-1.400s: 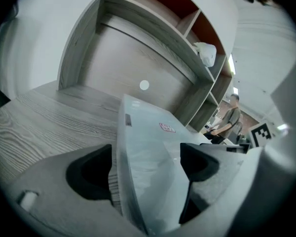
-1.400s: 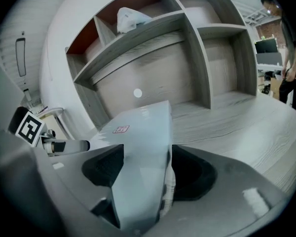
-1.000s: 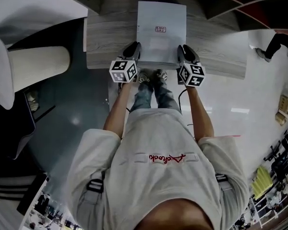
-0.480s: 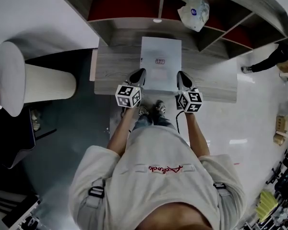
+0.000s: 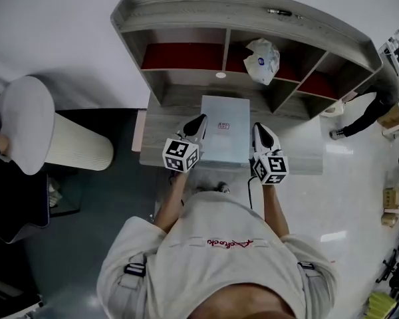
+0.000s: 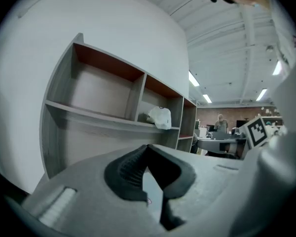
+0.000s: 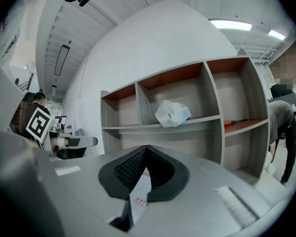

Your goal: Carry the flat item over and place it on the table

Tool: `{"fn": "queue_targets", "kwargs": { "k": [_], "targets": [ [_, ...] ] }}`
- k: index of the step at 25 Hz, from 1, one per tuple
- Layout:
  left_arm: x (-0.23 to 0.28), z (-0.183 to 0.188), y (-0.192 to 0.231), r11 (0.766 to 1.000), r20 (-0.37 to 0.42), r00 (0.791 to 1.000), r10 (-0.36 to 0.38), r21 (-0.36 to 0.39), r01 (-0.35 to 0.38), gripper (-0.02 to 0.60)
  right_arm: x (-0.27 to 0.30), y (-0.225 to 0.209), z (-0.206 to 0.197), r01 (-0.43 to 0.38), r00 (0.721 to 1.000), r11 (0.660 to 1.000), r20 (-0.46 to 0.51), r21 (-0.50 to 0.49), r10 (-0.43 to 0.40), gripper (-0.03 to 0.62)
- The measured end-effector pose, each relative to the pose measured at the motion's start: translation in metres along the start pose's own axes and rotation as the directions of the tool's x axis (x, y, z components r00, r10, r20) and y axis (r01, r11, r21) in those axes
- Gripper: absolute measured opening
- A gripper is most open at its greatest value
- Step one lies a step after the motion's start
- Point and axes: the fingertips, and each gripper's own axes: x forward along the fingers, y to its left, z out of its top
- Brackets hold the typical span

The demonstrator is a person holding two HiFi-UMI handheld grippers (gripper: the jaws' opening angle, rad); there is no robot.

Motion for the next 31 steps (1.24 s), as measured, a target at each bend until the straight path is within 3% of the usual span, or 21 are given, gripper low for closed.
{"fn": "queue_targets", "kwargs": {
  "k": [11,31],
  "targets": [
    [-0.005,0.030,0.021,0.999,0.085,0.996,0.035,-0.037,-0.032,0.000,0.009,-0.009,0.026,0.025,0.998,1.000,0.052,0.003,-0.025,0.003],
    [0.003,0.019,0.005,0.997,0.083,0.997,-0.005,-0.070,0.011,0.000,0.013,-0.005,0.024,0.007,0.999,1.000,0.045,0.024,-0.008,0.003]
  ]
}}
